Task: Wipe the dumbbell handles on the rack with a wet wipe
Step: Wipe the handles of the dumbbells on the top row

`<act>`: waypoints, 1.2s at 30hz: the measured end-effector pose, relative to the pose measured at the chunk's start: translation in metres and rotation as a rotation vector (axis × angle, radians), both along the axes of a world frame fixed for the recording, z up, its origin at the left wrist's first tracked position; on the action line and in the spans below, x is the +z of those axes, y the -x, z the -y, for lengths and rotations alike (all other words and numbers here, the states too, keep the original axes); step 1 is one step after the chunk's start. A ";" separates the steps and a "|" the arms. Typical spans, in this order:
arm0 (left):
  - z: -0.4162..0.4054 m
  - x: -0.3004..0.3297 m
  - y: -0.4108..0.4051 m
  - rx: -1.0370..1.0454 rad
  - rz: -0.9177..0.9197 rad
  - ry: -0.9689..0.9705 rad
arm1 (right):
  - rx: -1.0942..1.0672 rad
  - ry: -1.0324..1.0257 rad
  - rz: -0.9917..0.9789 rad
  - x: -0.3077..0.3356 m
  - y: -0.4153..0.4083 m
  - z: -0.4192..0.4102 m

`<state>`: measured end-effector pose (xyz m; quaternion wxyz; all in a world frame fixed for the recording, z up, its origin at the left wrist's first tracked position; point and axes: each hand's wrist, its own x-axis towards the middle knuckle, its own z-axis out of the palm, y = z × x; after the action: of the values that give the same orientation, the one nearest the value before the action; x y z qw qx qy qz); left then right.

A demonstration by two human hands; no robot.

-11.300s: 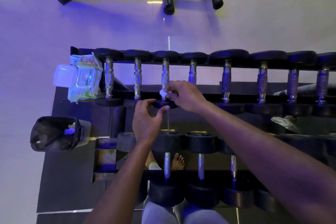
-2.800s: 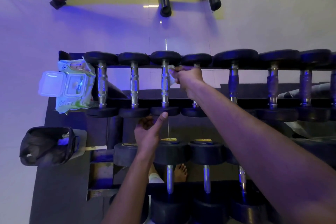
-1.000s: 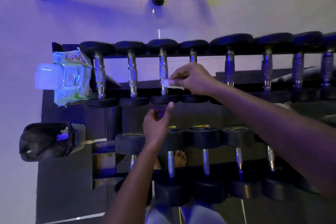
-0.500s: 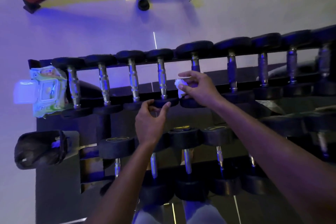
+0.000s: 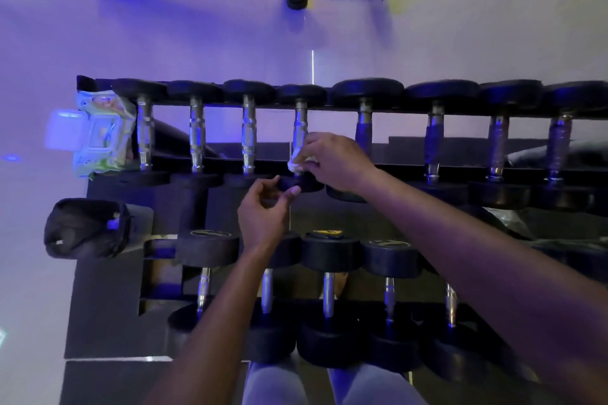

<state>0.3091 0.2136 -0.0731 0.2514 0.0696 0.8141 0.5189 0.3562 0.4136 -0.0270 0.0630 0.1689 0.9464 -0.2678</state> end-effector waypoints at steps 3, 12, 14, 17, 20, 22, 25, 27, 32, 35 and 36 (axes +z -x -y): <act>0.006 -0.009 0.000 0.009 0.008 -0.037 | 0.172 -0.155 -0.033 -0.002 0.007 -0.002; 0.012 -0.013 -0.002 0.012 0.014 -0.066 | 0.448 -0.454 0.185 0.012 0.058 0.012; 0.012 -0.013 -0.003 0.019 0.016 -0.071 | 0.417 -0.438 0.178 0.015 0.051 0.011; 0.011 -0.013 -0.005 0.032 0.018 -0.086 | 0.282 -0.359 0.159 0.012 0.030 0.008; 0.009 -0.013 -0.007 0.043 0.017 -0.085 | 0.088 -0.204 0.219 0.008 0.016 0.009; 0.009 -0.012 -0.007 0.036 0.012 -0.076 | -0.032 -0.114 0.266 0.007 0.013 0.007; 0.009 -0.009 -0.006 0.024 0.004 -0.074 | -0.098 -0.088 0.307 0.008 0.015 0.008; 0.009 -0.008 -0.005 0.019 0.005 -0.072 | -0.109 -0.093 0.328 0.007 0.017 0.011; 0.010 -0.007 -0.002 0.003 -0.002 -0.078 | -0.229 0.084 0.227 -0.004 0.004 0.008; 0.011 -0.007 0.000 -0.002 0.000 -0.079 | -0.235 0.138 0.143 -0.007 -0.002 0.015; 0.011 -0.008 0.000 -0.007 0.000 -0.079 | -0.234 0.138 0.130 -0.008 -0.001 0.017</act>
<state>0.3090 0.2029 -0.0810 0.2501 0.0821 0.7926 0.5499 0.3575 0.3962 -0.0346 0.1040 0.2903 0.8935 -0.3265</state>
